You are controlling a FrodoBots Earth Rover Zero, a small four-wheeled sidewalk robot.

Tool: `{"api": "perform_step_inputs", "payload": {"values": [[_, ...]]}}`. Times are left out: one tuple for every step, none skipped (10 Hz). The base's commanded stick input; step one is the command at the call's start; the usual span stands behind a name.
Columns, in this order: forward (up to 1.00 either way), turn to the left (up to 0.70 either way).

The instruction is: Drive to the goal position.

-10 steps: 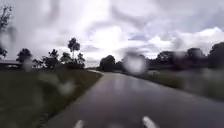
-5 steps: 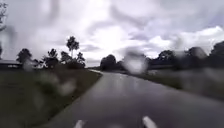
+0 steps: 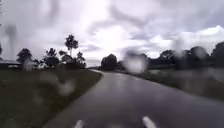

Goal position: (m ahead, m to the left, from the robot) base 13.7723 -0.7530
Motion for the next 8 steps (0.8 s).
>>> {"api": "perform_step_inputs", "payload": {"values": [[0.85, 0.0], [0.85, 0.0], [0.85, 0.0], [0.85, 0.0], [0.85, 0.0], [0.85, 0.0], [0.85, 0.0], [0.85, 0.0]]}}
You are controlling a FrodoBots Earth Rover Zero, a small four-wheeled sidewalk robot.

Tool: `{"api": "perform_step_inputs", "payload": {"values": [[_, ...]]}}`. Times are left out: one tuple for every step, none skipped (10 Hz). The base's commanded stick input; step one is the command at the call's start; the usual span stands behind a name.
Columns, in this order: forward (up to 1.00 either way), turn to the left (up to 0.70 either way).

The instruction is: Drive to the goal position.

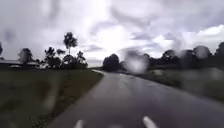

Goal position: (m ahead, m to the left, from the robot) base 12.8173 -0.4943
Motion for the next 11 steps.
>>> {"api": "perform_step_inputs", "payload": {"values": [[0.85, 0.0], [0.85, 0.0], [0.85, 0.0], [0.85, 0.0], [0.85, 0.0], [0.85, 0.0], [0.85, 0.0], [0.85, 0.0], [0.85, 0.0], [0.85, 0.0], [0.85, 0.0]]}}
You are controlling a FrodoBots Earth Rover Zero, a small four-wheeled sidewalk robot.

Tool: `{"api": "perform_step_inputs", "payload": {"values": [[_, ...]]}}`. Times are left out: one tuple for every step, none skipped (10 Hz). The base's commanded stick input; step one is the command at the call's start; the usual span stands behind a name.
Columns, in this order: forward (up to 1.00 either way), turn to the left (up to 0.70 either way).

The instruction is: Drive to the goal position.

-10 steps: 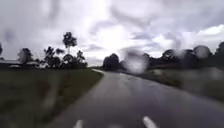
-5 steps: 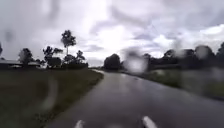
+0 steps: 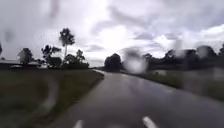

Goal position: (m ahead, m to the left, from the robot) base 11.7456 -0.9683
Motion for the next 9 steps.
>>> {"api": "perform_step_inputs", "payload": {"values": [[0.85, 0.0], [0.85, 0.0], [0.85, 0.0], [0.85, 0.0], [0.85, 0.0], [0.85, 0.0], [0.85, 0.0], [0.85, 0.0], [0.85, -0.01]]}}
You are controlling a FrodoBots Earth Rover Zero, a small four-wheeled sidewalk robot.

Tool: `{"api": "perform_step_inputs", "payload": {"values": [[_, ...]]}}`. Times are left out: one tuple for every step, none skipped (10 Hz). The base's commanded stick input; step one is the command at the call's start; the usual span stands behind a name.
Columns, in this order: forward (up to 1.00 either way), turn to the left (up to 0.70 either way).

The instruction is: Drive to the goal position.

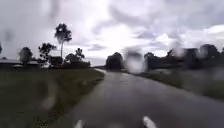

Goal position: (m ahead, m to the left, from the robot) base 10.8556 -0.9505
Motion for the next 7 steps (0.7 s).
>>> {"api": "perform_step_inputs", "payload": {"values": [[0.85, -0.17], [0.85, -0.28], [0.85, -0.24], [0.85, 0.0], [0.85, 0.0], [0.85, 0.0], [0.85, 0.0]]}}
